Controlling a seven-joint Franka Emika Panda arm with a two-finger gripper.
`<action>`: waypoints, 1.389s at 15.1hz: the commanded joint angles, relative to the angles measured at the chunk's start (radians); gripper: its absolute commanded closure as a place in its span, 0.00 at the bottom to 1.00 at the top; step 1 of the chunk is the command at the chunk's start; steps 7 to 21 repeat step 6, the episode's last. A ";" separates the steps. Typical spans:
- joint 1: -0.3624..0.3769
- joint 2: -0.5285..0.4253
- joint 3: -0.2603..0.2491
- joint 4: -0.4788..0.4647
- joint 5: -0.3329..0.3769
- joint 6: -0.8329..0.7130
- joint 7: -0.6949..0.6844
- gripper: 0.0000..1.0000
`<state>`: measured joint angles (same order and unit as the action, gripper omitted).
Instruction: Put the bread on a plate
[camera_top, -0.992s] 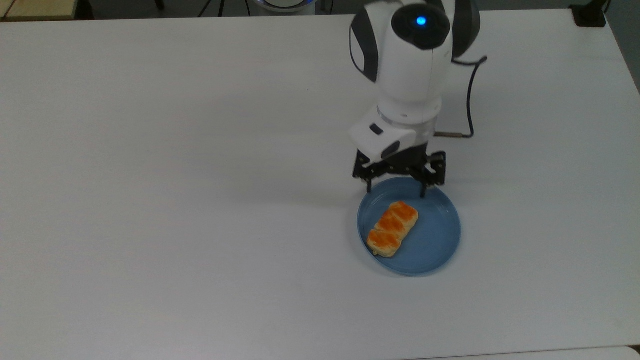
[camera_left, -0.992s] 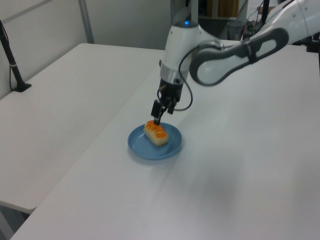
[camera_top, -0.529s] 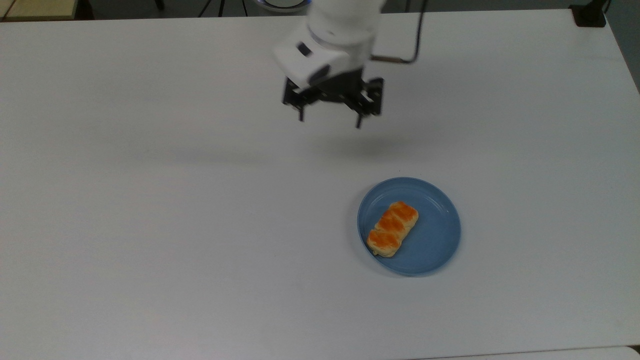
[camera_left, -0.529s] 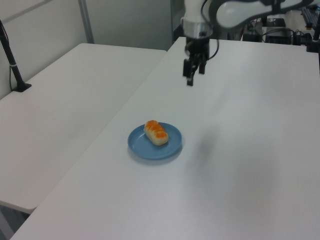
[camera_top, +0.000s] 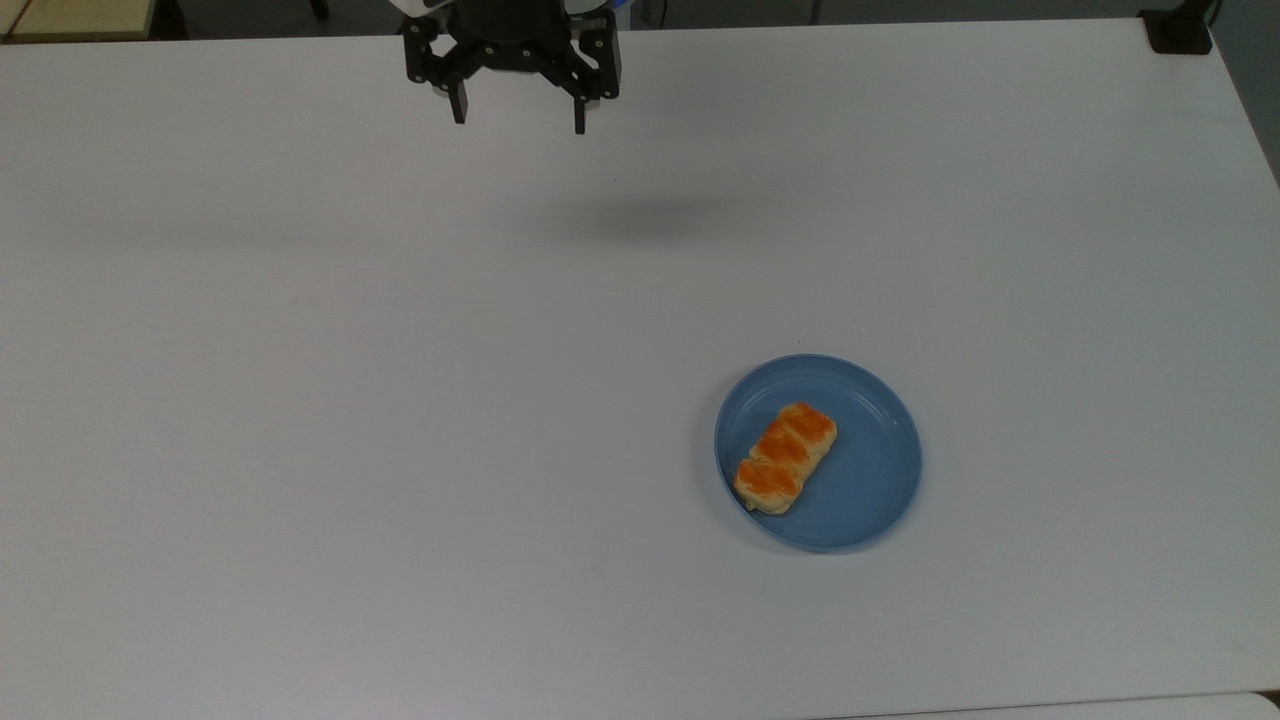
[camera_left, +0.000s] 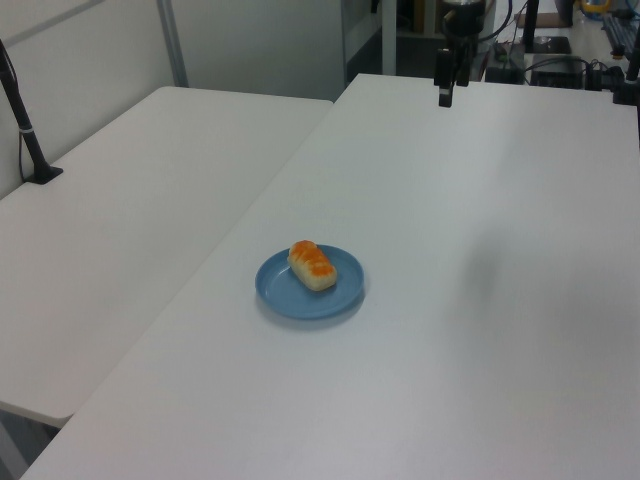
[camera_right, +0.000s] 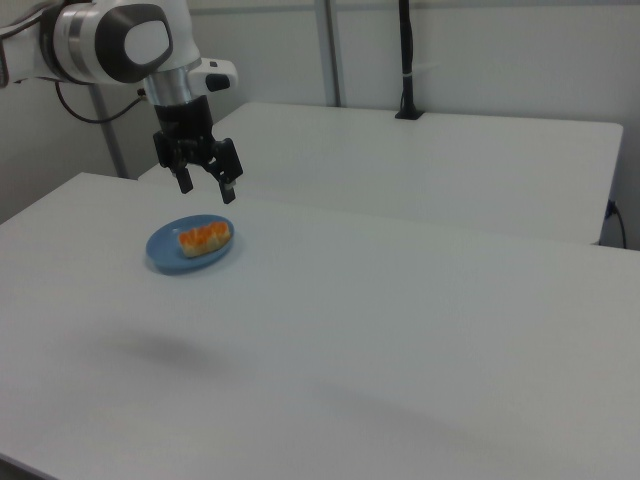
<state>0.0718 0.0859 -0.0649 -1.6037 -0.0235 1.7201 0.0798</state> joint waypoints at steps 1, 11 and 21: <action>0.000 -0.025 0.004 -0.039 -0.007 -0.002 -0.020 0.00; -0.001 -0.022 -0.001 -0.036 -0.004 -0.004 -0.023 0.00; -0.001 -0.022 -0.001 -0.036 -0.004 -0.004 -0.023 0.00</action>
